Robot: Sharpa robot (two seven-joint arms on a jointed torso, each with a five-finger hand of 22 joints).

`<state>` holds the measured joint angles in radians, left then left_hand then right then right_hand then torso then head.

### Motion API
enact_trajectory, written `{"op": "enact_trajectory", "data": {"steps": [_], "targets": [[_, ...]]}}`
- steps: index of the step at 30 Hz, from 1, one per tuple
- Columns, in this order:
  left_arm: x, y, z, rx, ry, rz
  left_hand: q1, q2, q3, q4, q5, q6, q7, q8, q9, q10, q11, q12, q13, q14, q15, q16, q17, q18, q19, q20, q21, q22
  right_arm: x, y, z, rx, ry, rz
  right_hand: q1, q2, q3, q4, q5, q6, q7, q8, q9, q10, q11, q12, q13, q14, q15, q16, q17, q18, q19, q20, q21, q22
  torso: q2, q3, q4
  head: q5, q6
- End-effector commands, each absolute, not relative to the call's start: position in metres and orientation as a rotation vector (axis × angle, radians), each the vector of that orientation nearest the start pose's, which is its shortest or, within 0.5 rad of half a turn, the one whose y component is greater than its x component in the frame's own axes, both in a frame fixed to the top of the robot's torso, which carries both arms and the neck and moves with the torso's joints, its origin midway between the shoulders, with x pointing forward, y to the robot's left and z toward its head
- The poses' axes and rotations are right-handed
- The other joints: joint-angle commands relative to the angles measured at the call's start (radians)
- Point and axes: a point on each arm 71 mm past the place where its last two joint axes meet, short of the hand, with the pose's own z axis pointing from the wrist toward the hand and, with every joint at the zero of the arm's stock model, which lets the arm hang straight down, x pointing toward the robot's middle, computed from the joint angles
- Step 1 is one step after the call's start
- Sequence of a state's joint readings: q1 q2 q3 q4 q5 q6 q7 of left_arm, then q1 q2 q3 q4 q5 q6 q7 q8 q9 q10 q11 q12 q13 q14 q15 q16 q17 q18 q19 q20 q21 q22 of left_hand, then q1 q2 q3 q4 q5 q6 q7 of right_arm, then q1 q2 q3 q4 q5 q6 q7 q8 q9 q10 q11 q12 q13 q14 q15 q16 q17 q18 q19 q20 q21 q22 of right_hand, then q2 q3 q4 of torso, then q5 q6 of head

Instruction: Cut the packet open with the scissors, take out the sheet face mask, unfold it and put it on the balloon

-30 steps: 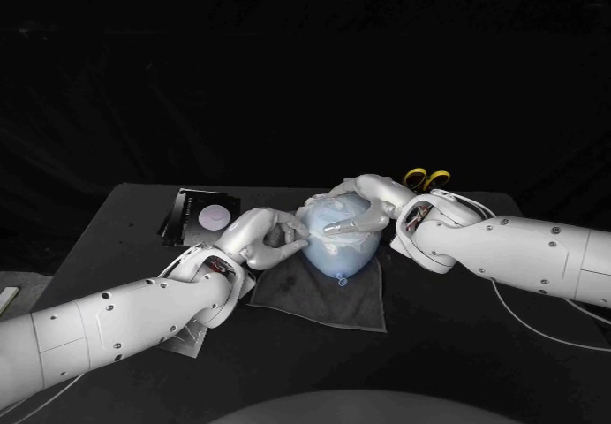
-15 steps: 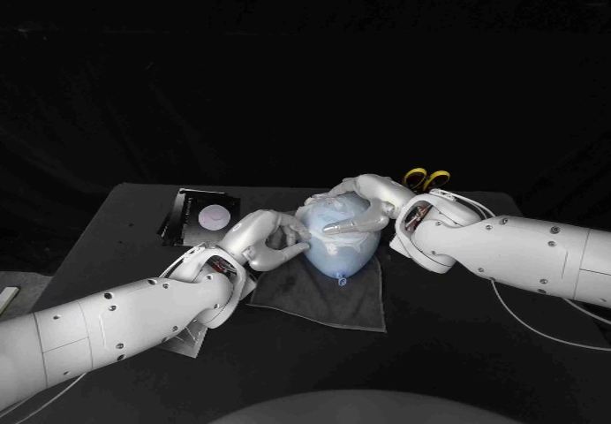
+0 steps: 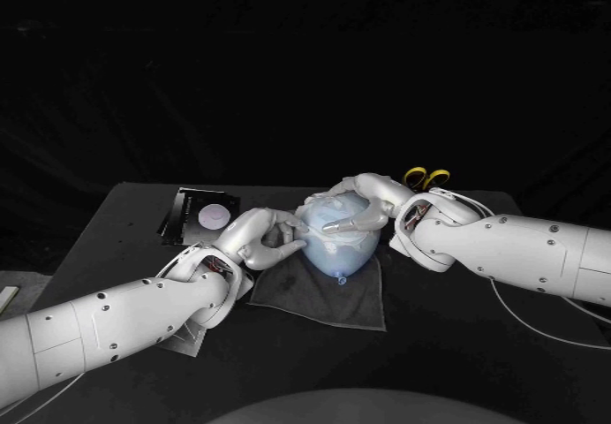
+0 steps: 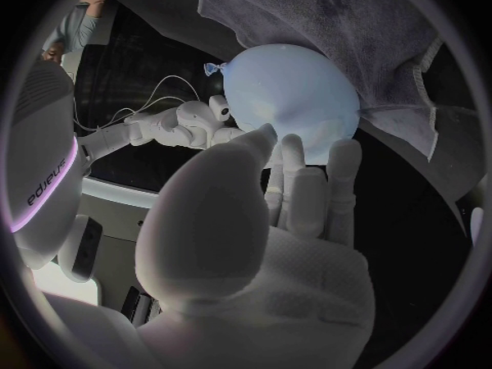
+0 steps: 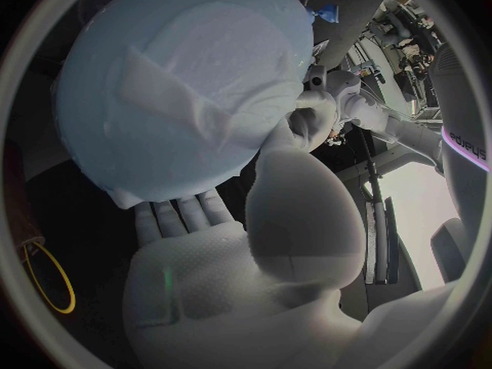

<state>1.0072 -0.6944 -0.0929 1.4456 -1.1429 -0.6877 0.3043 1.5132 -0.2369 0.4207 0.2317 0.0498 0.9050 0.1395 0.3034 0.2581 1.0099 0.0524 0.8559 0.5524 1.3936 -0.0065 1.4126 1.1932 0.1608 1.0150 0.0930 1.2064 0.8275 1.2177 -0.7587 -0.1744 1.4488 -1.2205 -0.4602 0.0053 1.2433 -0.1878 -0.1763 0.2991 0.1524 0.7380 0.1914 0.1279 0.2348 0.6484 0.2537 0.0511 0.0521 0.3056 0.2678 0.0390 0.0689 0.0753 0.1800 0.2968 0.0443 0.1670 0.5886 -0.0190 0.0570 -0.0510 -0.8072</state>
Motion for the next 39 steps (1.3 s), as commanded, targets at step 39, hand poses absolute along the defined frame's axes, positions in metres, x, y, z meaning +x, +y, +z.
{"op": "enact_trajectory", "data": {"steps": [39], "targets": [[0.429,0.140,-0.284,-0.113,1.526,-1.097,-0.123,0.046,-0.086,0.060,-0.002,-0.076,0.023,-0.097,-0.045,-0.072,0.027,-0.065,-0.055,-0.119,0.029,-0.077,-0.148,0.022,-0.153,0.039,-0.141,-0.184,0.482,-0.186,-0.229,-0.006,1.734,0.774,0.002,0.012,0.009,0.002,-0.006,0.002,0.027,0.002,-0.002,-0.001,0.008,0.001,0.001,-0.011,0.000,-0.002,-0.002,0.011,-0.006,-0.002,0.004,-0.001,0.001,-0.0002,-0.0006,0.000,0.000]]}}
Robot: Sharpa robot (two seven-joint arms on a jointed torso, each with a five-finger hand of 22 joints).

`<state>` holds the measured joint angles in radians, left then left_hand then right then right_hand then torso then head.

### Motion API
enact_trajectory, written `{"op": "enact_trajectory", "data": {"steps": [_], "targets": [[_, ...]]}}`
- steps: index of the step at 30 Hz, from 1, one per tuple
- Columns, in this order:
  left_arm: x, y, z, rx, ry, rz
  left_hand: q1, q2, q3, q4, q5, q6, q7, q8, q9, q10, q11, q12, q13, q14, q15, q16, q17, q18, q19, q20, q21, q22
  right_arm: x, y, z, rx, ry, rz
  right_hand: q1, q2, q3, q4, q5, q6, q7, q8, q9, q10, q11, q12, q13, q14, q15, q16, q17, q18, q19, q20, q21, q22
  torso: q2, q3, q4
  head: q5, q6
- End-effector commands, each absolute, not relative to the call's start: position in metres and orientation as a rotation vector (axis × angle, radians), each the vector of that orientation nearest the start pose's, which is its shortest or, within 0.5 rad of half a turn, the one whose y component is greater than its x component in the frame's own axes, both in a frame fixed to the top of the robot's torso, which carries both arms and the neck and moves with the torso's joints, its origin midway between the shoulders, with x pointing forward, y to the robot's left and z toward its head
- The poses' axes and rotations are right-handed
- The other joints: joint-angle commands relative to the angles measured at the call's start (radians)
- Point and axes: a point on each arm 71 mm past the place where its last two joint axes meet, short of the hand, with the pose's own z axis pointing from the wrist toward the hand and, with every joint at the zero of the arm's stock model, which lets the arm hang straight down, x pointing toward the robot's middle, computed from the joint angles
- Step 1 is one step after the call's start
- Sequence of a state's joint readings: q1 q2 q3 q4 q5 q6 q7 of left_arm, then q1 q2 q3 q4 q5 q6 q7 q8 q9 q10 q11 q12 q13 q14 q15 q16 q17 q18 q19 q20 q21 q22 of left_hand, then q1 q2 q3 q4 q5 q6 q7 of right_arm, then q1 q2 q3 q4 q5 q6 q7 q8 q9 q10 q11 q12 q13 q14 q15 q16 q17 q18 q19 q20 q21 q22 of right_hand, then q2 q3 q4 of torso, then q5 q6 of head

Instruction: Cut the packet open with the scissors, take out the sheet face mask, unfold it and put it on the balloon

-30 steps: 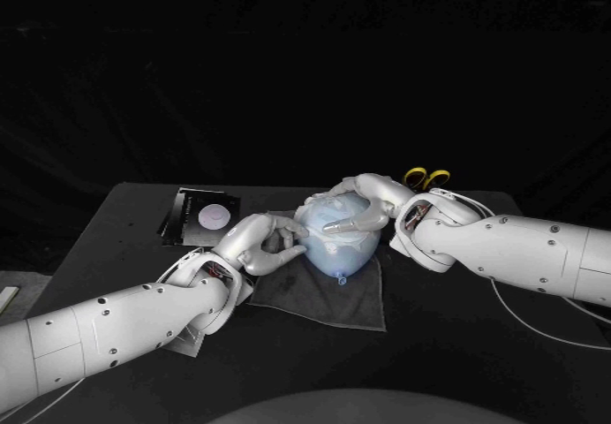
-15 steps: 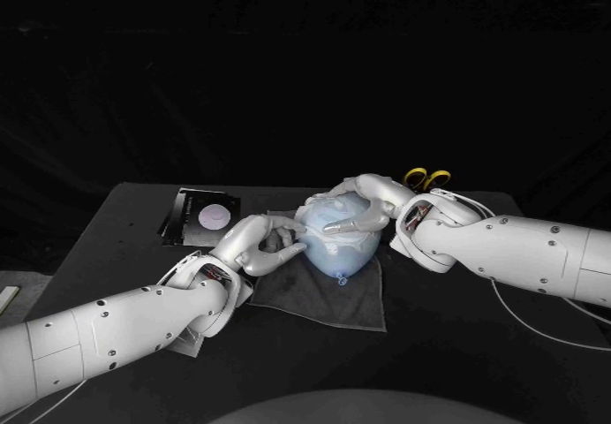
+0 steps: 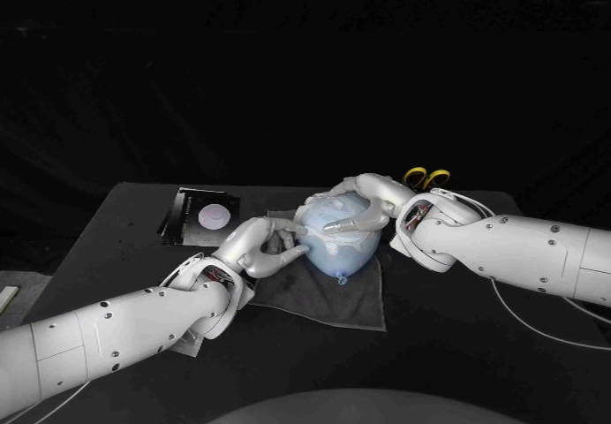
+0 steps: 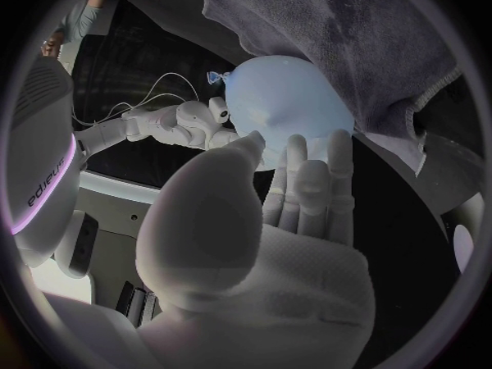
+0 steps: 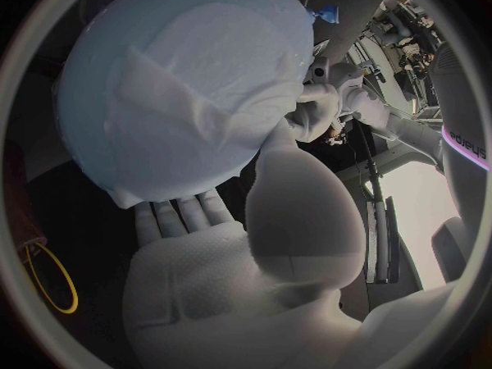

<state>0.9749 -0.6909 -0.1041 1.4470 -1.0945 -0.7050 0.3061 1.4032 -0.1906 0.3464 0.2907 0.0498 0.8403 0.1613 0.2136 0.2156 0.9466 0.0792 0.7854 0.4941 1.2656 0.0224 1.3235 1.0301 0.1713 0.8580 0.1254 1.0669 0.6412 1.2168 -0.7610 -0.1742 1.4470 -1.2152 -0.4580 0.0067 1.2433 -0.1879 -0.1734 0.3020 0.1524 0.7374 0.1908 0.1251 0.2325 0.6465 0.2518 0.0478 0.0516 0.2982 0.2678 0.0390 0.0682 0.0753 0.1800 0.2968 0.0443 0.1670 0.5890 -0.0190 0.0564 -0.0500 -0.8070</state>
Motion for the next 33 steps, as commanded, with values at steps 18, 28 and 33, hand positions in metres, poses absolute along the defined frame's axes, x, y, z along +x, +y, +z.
{"op": "enact_trajectory", "data": {"steps": [18,28,33], "targets": [[0.4239,0.1415,-0.2809,-0.126,1.495,-1.106,-0.037,0.031,-0.136,0.001,-0.002,-0.144,-0.001,-0.070,-0.035,-0.074,0.001,0.055,0.026,-0.043,0.002,0.013,-0.024,0.011,-0.013,0.010,-0.003,0.008,0.4815,-0.1857,-0.2299,-0.002,1.738,0.776,0.002,0.014,0.008,-0.001,-0.007,0.005,0.032,0.005,0.000,0.001,0.009,0.005,0.002,-0.005,0.000,-0.003,-0.002,0.011,-0.006,-0.002,0.004,-0.001,0.000,0.0000,0.0008,-0.004,0.001],[0.4213,0.1400,-0.2793,-0.126,1.491,-1.118,-0.020,0.037,-0.151,0.000,-0.002,-0.140,0.001,-0.069,-0.035,-0.076,0.002,0.060,0.026,-0.047,0.003,0.011,-0.030,0.011,-0.014,0.011,-0.006,0.007,0.4813,-0.1854,-0.2308,-0.001,1.741,0.776,0.002,0.016,0.009,-0.001,-0.008,0.006,0.035,0.005,-0.001,-0.001,0.008,0.004,0.001,-0.006,0.000,-0.003,-0.003,0.011,-0.006,-0.002,0.005,-0.001,0.000,-0.0002,-0.0003,-0.005,0.000],[0.4213,0.1393,-0.2793,-0.132,1.488,-1.114,-0.010,0.041,-0.168,0.002,-0.002,-0.174,-0.003,-0.081,-0.043,-0.084,0.001,0.061,0.024,-0.051,0.003,0.009,-0.036,0.011,-0.015,0.012,-0.008,0.007,0.4813,-0.1854,-0.2309,-0.001,1.742,0.776,0.002,0.016,0.009,-0.001,-0.008,0.006,0.035,0.005,-0.001,-0.001,0.008,0.004,0.001,-0.006,0.000,-0.003,-0.003,0.011,-0.006,-0.002,0.005,-0.001,0.000,0.0003,-0.0001,-0.006,0.000]]}}
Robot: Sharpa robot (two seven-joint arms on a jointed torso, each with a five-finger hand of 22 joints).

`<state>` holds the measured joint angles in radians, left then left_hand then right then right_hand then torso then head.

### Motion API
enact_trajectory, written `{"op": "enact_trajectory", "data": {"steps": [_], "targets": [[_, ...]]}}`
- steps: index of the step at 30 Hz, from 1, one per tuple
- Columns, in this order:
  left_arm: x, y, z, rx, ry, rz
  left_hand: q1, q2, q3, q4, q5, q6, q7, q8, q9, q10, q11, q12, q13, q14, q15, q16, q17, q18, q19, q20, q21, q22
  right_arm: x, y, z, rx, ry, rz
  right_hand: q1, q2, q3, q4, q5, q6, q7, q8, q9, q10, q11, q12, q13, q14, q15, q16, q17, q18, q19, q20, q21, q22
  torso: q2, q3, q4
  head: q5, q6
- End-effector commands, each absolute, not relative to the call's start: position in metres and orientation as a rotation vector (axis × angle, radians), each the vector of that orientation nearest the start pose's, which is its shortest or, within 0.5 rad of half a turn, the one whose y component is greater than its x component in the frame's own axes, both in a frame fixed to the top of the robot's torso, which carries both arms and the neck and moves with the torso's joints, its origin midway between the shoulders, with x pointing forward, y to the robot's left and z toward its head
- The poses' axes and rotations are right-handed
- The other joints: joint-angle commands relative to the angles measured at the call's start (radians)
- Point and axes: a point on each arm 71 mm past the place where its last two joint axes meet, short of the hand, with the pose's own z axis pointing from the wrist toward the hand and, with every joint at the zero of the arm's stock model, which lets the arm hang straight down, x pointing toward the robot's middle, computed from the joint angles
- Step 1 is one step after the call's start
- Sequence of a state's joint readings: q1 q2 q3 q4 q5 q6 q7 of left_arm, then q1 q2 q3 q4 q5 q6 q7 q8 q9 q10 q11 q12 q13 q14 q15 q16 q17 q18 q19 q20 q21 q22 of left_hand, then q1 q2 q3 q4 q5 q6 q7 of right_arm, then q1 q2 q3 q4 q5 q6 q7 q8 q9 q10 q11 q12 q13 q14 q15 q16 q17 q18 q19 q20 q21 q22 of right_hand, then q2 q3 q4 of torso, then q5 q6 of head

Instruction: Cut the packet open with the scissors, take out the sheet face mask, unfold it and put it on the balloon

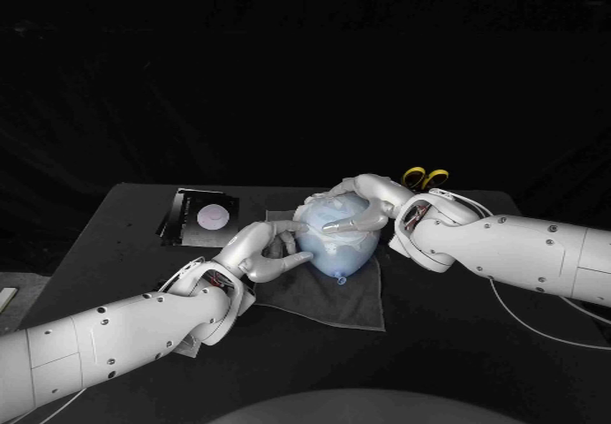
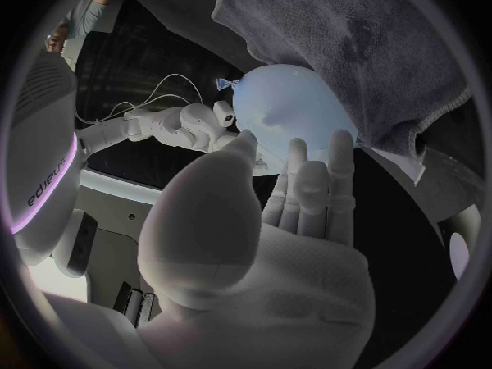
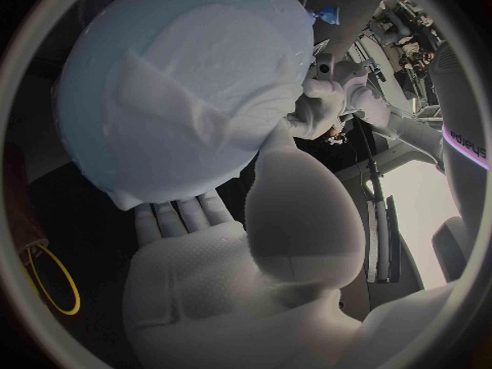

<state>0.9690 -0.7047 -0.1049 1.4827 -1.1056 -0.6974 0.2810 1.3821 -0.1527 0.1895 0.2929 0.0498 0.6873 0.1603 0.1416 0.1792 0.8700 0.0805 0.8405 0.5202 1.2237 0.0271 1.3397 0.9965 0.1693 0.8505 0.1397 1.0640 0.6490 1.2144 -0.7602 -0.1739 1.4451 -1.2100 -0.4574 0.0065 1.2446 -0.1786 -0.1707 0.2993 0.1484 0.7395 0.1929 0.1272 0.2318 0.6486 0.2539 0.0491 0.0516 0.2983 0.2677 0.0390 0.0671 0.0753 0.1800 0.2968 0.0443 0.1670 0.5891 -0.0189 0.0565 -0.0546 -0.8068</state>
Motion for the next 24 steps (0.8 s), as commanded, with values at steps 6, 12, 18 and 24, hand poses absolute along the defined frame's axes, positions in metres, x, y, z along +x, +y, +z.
{"op": "enact_trajectory", "data": {"steps": [6,12,18,24], "targets": [[0.422,0.137,-0.283,-0.135,1.529,-1.102,0.020,0.030,-0.109,0.001,-0.002,-0.154,-0.003,-0.053,-0.038,-0.034,0.002,0.018,-0.005,-0.021,0.000,-0.008,-0.016,0.013,-0.012,0.000,-0.011,-0.003,0.481,-0.185,-0.231,-0.001,1.742,0.777,0.001,0.007,0.006,0.001,-0.004,0.003,0.033,0.002,0.000,-0.003,0.006,0.003,0.001,-0.007,0.000,-0.003,-0.002,0.011,-0.006,-0.002,0.005,-0.001,0.000,0.0002,-0.0004,-0.001,0.001],[0.420,0.132,-0.288,-0.130,1.579,-1.095,0.021,0.048,-0.161,0.003,-0.002,-0.186,-0.004,-0.062,-0.045,-0.044,0.002,0.027,-0.007,-0.016,0.001,0.001,-0.008,0.013,-0.011,0.002,-0.011,-0.002,0.481,-0.185,-0.231,-0.001,1.743,0.777,0.001,0.007,0.006,0.001,-0.004,0.003,0.033,0.002,0.000,-0.003,0.006,0.003,0.001,-0.007,0.000,-0.003,-0.002,0.011,-0.006,-0.002,0.005,-0.001,0.000,-0.0002,-0.0004,-0.002,0.001],[0.418,0.131,-0.294,-0.125,1.630,-1.085,-0.042,0.106,-0.204,0.003,-0.002,-0.197,-0.008,-0.066,-0.047,-0.052,0.000,0.045,-0.006,-0.005,-0.001,0.017,0.009,0.014,-0.009,0.002,-0.007,0.002,0.481,-0.185,-0.231,0.000,1.746,0.776,0.001,0.007,0.007,0.001,-0.005,0.001,0.035,0.002,-0.001,-0.003,0.006,0.003,0.001,-0.008,0.000,-0.003,-0.002,0.011,-0.006,-0.002,0.005,-0.001,-0.001,0.0001,0.0002,-0.003,0.001],[0.416,0.131,-0.298,-0.122,1.660,-1.081,-0.069,0.147,-0.226,0.002,-0.002,-0.156,-0.003,-0.054,-0.036,-0.060,0.003,0.058,-0.005,-0.006,0.001,0.022,0.010,0.014,-0.011,0.003,-0.005,0.004,0.482,-0.185,-0.231,0.000,1.747,0.775,0.001,0.007,0.007,0.001,-0.005,0.001,0.035,0.002,-0.001,-0.003,0.006,0.003,0.001,-0.008,0.000,-0.003,-0.002,0.011,-0.006,-0.002,0.005,-0.001,-0.001,-0.0001,0.0007,-0.002,0.000]]}}
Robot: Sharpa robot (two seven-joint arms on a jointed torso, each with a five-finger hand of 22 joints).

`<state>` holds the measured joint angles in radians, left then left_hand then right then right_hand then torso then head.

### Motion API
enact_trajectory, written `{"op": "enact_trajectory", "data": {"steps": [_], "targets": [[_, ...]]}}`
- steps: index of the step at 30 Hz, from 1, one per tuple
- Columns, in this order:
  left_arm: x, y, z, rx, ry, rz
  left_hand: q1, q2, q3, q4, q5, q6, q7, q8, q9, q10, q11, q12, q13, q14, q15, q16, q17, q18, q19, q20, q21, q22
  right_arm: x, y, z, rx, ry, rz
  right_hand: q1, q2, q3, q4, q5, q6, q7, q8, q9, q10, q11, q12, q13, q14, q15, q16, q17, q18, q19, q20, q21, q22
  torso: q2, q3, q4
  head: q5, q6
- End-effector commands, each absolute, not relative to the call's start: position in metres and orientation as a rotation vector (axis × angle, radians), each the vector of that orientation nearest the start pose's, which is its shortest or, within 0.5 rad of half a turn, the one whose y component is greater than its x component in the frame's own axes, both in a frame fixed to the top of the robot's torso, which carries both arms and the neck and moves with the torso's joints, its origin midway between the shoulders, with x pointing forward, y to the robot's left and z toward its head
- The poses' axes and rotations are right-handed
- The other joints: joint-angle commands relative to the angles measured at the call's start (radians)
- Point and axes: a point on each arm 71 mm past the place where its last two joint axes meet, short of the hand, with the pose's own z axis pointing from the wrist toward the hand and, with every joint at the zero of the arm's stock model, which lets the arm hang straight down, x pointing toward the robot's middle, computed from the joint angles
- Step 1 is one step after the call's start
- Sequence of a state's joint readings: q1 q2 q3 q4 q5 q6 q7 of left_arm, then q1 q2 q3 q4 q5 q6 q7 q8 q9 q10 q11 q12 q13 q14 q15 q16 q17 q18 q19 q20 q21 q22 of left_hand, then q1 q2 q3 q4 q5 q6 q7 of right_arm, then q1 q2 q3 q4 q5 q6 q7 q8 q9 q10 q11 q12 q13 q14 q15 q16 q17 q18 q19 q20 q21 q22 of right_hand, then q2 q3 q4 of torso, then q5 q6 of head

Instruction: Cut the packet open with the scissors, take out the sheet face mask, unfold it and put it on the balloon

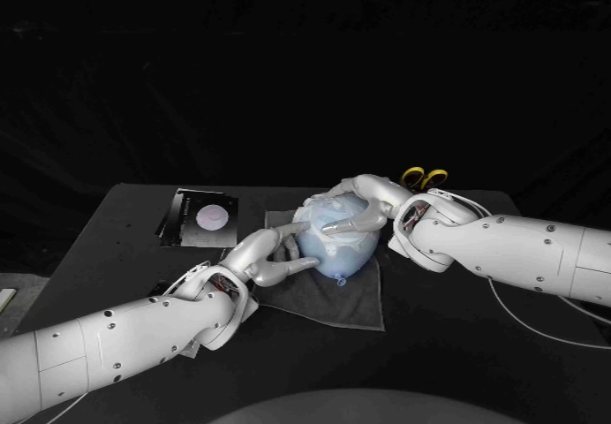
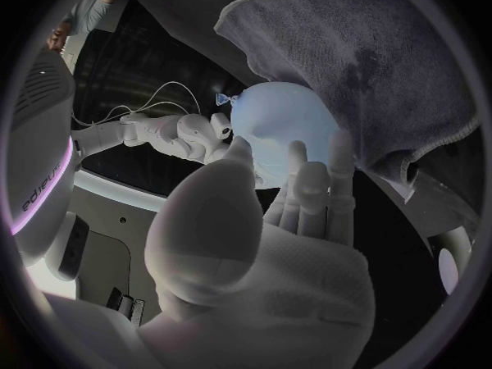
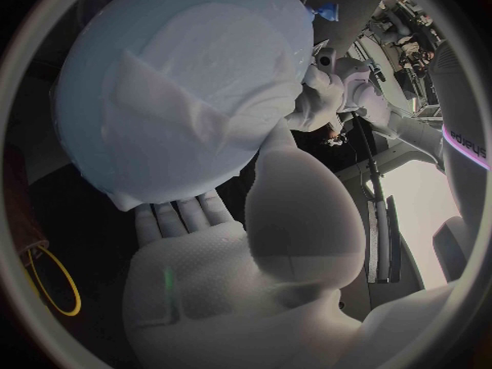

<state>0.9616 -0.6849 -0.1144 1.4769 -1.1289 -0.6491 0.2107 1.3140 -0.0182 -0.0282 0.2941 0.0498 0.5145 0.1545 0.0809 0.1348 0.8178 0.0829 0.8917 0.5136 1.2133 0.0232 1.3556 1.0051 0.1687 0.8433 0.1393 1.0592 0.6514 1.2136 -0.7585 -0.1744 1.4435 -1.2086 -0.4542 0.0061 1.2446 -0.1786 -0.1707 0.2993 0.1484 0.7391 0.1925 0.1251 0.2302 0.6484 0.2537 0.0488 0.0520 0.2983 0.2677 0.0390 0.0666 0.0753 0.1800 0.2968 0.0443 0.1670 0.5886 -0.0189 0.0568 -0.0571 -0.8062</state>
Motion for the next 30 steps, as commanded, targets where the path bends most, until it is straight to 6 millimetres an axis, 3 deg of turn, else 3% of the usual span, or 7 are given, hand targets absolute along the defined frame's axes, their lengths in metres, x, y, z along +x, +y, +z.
{"op": "enact_trajectory", "data": {"steps": [1,6,18,26,28,30], "targets": [[0.416,0.131,-0.299,-0.122,1.663,-1.081,-0.002,0.017,-0.011,0.001,-0.002,0.023,0.003,0.009,0.010,-0.009,0.001,0.008,0.002,0.006,0.006,0.008,0.004,0.014,-0.004,0.003,0.000,0.002,0.482,-0.185,-0.232,0.000,1.747,0.775,0.001,0.007,0.007,0.001,-0.005,0.001,0.035,0.004,0.000,-0.002,0.006,0.003,0.001,-0.008,0.000,-0.003,-0.002,0.011,-0.006,-0.002,0.005,-0.001,0.000,-0.0004,0.0001,0.001,0.000],[0.414,0.133,-0.299,-0.117,1.665,-1.085,-0.006,0.035,-0.024,0.001,-0.002,0.055,0.007,0.018,0.018,-0.014,0.003,0.015,0.002,0.005,0.008,0.011,0.005,0.014,-0.006,0.005,0.001,0.003,0.482,-0.185,-0.232,0.001,1.749,0.773,0.000,0.006,0.007,0.001,-0.005,0.000,0.037,0.003,-0.001,-0.005,0.006,0.003,0.001,-0.009,-0.001,-0.004,-0.002,0.011,-0.006,-0.002,0.005,-0.001,0.000,-0.0004,-0.0002,0.000,0.000],[0.407,0.139,-0.296,-0.100,1.651,-1.107,-0.002,0.055,-0.041,0.000,-0.002,0.095,0.012,0.030,0.027,-0.019,0.006,0.024,0.002,0.003,0.011,0.014,0.003,0.014,-0.007,0.006,0.002,0.005,0.482,-0.186,-0.233,0.001,1.763,0.762,0.011,0.016,0.023,0.001,-0.005,0.003,0.044,0.002,-0.004,-0.014,0.003,0.002,0.000,-0.013,-0.001,-0.004,-0.005,0.012,-0.006,-0.002,0.006,-0.001,0.000,-0.0004,-0.0001,0.000,-0.001],[0.403,0.146,-0.294,-0.104,1.636,-1.116,0.019,0.077,-0.071,0.000,-0.002,0.194,0.024,0.059,0.049,-0.016,0.014,0.037,-0.002,0.011,0.016,0.022,0.008,0.015,-0.007,0.008,0.006,0.008,0.482,-0.187,-0.233,0.001,1.765,0.760,0.011,0.016,0.023,0.001,-0.005,0.003,0.044,0.002,-0.004,-0.014,0.003,0.002,0.000,-0.013,-0.001,-0.004,-0.005,0.012,-0.006,-0.002,0.006,-0.001,0.000,-0.0004,-0.0005,0.001,-0.001],[0.402,0.150,-0.291,-0.125,1.601,-1.127,0.042,0.085,-0.072,-0.002,-0.002,0.219,0.029,0.066,0.054,-0.011,0.019,0.042,-0.003,0.013,0.020,0.024,0.007,0.014,-0.005,0.009,0.008,0.009,0.482,-0.187,-0.233,0.001,1.765,0.761,0.011,0.016,0.023,0.001,-0.005,0.003,0.044,0.002,-0.004,-0.014,0.003,0.002,0.000,-0.013,-0.001,-0.004,-0.005,0.012,-0.006,-0.002,0.006,-0.001,0.000,-0.0002,0.0003,-0.001,0.000],[0.402,0.156,-0.288,-0.155,1.556,-1.139,0.088,0.089,-0.068,-0.001,-0.002,0.280,0.028,0.084,0.067,-0.008,0.020,0.040,-0.010,0.003,0.022,0.016,-0.014,0.015,-0.004,0.011,0.007,0.009,0.482,-0.187,-0.234,0.001,1.766,0.760,0.014,0.021,0.029,0.001,-0.005,0.003,0.045,0.001,-0.005,-0.014,0.002,0.002,0.000,-0.011,-0.001,-0.004,-0.005,0.012,-0.007,-0.002,0.006,-0.002,0.000,-0.0001,0.0006,-0.002,0.001]]}}
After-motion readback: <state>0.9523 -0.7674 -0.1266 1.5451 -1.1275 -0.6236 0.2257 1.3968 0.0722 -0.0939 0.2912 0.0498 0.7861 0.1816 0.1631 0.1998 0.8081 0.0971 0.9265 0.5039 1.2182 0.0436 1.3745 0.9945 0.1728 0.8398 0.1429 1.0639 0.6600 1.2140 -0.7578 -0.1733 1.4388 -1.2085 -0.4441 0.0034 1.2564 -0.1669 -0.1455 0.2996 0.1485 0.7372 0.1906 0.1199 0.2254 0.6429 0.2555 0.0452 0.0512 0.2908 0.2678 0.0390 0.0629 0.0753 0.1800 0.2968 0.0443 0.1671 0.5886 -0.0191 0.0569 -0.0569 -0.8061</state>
